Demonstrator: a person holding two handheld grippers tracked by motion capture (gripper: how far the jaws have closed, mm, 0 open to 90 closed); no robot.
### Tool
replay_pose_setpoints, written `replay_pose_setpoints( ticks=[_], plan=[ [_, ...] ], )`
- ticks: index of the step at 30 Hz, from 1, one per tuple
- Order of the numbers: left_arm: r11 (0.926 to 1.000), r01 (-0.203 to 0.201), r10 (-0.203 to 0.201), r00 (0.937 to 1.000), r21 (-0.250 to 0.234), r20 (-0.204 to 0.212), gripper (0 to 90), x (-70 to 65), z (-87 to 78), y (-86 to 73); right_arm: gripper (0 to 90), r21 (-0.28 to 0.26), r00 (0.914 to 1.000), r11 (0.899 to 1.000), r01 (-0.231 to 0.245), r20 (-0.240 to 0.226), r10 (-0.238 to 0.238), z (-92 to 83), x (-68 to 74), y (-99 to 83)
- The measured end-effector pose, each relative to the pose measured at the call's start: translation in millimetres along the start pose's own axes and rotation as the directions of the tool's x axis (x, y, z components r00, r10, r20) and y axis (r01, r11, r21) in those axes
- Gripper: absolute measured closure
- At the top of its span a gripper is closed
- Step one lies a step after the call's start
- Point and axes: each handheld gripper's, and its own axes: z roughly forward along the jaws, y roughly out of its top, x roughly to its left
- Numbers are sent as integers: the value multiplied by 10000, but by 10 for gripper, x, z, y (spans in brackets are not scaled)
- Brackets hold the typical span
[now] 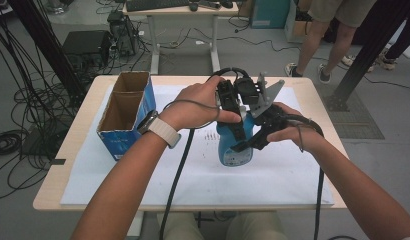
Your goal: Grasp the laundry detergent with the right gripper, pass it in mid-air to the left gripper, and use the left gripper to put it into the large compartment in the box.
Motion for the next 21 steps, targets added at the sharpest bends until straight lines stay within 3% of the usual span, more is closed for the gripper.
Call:
replay_pose_setpoints(
  ticks=[21],
  plan=[
    [10000,19,-19,10000,-26,-12,375,-2,-3,-4,433,-13,10000,10000,6,-15,-6,1,-1,3]
  ],
)
